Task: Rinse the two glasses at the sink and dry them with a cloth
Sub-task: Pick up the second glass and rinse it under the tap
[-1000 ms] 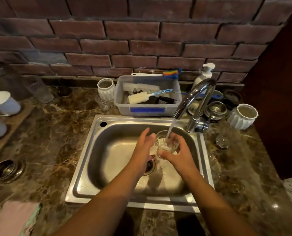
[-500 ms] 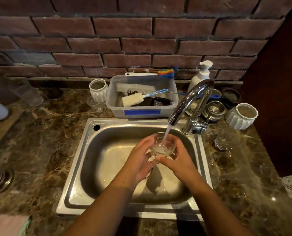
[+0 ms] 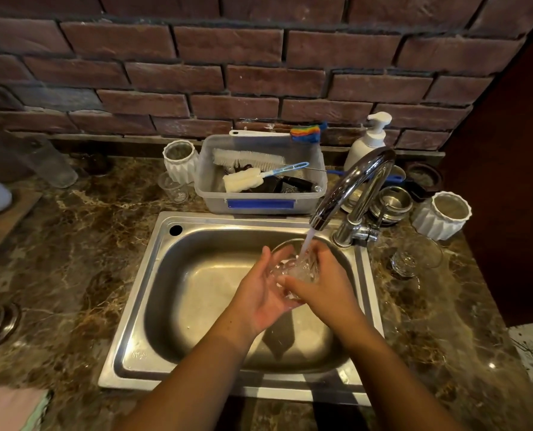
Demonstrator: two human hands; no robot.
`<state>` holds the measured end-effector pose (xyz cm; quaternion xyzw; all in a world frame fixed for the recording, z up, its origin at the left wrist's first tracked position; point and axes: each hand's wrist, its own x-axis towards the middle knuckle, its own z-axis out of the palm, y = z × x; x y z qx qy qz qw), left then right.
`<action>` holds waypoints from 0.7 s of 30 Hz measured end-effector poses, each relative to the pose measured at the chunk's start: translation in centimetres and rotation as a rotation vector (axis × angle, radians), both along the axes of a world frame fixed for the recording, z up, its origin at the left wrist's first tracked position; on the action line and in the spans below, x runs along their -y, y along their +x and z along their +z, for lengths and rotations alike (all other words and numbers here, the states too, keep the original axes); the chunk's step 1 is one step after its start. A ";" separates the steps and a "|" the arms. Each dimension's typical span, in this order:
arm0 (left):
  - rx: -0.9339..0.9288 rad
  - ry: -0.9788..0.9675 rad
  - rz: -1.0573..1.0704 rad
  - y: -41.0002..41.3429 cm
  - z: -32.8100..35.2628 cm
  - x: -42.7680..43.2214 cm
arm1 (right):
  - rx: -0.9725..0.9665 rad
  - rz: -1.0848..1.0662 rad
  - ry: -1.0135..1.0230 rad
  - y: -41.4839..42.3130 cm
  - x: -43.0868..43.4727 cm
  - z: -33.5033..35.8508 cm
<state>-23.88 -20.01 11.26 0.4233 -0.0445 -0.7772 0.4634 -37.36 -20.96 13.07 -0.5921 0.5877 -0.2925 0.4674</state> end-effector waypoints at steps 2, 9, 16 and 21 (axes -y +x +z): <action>0.114 0.050 -0.053 0.1 0.2 -0.1 | 0.022 -0.006 0.062 -0.2 -0.3 -0.5; 0.585 -0.081 -0.160 0.7 1.5 0.3 | 0.216 -0.040 0.210 -0.1 -1.9 -3.0; 0.383 -0.179 0.011 0.8 0.8 0.1 | 0.228 -0.049 0.094 0.7 -1.9 -1.7; 0.308 -0.162 0.022 0.7 1.0 0.3 | 0.203 -0.048 0.049 0.1 -0.2 -1.2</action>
